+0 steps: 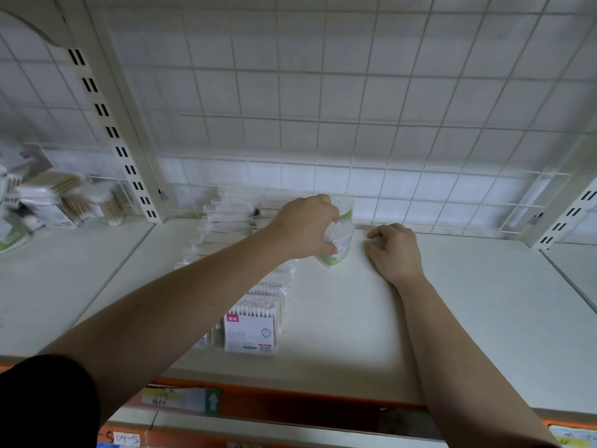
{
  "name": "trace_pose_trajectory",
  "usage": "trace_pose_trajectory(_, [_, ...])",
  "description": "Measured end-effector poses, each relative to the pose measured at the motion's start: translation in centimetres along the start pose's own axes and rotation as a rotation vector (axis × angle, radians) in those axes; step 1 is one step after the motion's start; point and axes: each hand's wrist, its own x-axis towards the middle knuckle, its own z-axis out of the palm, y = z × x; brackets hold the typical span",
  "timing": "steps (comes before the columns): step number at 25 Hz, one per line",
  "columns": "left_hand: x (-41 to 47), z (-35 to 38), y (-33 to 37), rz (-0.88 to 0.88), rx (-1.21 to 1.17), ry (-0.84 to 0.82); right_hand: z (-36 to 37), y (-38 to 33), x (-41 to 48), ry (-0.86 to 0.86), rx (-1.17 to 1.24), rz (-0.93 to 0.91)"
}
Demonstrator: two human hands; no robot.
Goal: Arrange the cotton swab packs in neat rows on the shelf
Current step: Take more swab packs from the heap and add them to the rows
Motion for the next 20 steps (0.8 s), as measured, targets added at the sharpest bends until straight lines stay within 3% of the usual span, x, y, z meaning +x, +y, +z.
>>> trace_pose_trajectory(9, [1.4, 0.4, 0.4, -0.023, 0.022, 0.010, -0.1, -0.4, -0.1, 0.022, -0.016, -0.011])
trace_pose_trajectory(14, [1.4, 0.5, 1.0, -0.019, 0.090, 0.010, -0.9, -1.6, -0.4, 0.148, 0.103, -0.026])
trace_pose_trajectory(17, [0.6, 0.0, 0.1, 0.011, -0.015, -0.001, -1.7, -4.3, -0.4, 0.203, 0.166, -0.060])
trace_pose_trajectory(20, [-0.7, -2.0, -1.3, 0.036, -0.126, 0.108, -2.9, -8.0, -0.4, 0.221, 0.184, -0.197])
